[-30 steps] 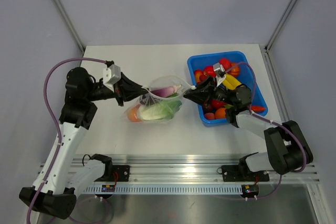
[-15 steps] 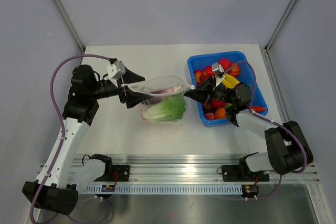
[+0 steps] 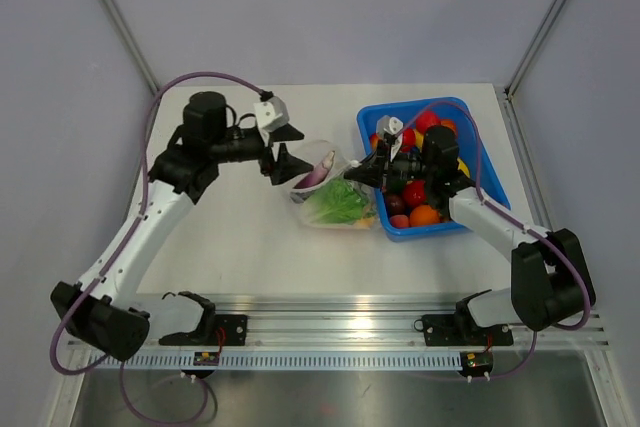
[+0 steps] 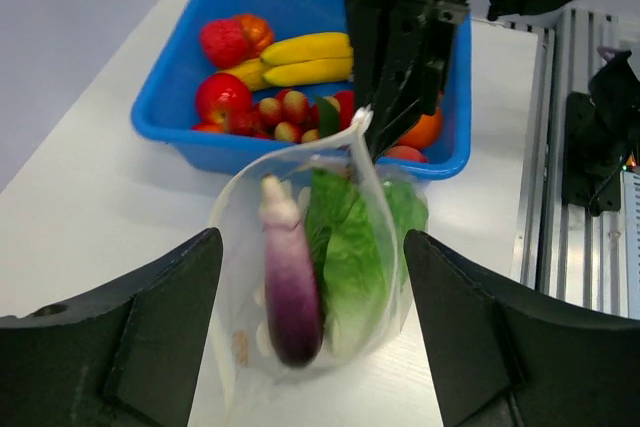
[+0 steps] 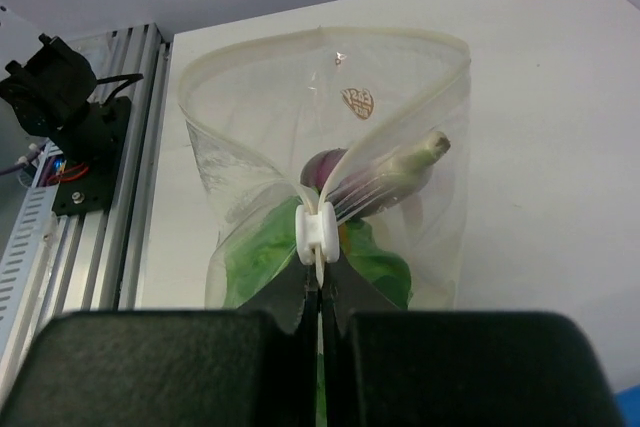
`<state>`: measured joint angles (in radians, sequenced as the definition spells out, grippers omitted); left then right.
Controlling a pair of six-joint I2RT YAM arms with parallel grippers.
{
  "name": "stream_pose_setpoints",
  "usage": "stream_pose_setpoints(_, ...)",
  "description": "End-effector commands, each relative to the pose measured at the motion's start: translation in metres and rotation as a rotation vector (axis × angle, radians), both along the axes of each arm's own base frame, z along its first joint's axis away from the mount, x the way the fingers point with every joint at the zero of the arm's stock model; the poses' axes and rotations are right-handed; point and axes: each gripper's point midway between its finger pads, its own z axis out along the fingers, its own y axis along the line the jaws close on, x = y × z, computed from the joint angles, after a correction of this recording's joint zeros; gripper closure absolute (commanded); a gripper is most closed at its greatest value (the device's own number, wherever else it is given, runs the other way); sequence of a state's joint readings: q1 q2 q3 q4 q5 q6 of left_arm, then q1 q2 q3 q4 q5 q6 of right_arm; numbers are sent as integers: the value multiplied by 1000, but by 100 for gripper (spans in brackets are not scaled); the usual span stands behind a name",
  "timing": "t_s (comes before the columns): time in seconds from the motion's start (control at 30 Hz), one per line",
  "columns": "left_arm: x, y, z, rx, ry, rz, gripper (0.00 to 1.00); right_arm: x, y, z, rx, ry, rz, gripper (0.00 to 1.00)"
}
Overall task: Place the food in the zip-top bag and seal the zipper
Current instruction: Zip the zipper food storage bag at the center of the board.
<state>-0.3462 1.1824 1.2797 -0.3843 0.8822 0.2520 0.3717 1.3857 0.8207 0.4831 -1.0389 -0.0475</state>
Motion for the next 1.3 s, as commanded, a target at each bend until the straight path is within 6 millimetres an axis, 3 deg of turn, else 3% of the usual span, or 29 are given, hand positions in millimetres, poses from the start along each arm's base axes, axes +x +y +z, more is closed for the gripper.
stream_pose_setpoints(0.0,1,-31,-13,119,-91,-59,24,-3,7,1,-49,-37,54,100)
stream_pose_setpoints(0.13,-1,-55,-16,107,-117,-152,30,-8,10,1,-73,-50,61,100)
stream_pose_setpoints(0.43,-6,-81,-19,126,-161,-311,41,-17,8,12,-78,-81,65,100)
stream_pose_setpoints(0.6,-12,-103,-35,160,-135,-348,47,-18,9,14,-80,-87,69,100)
stream_pose_setpoints(1.03,-17,-115,-57,179,-45,-367,58,-21,8,18,-78,-104,64,100)
stream_pose_setpoints(1.27,-17,-116,-60,175,-28,-363,58,-22,8,18,-79,-102,64,100)
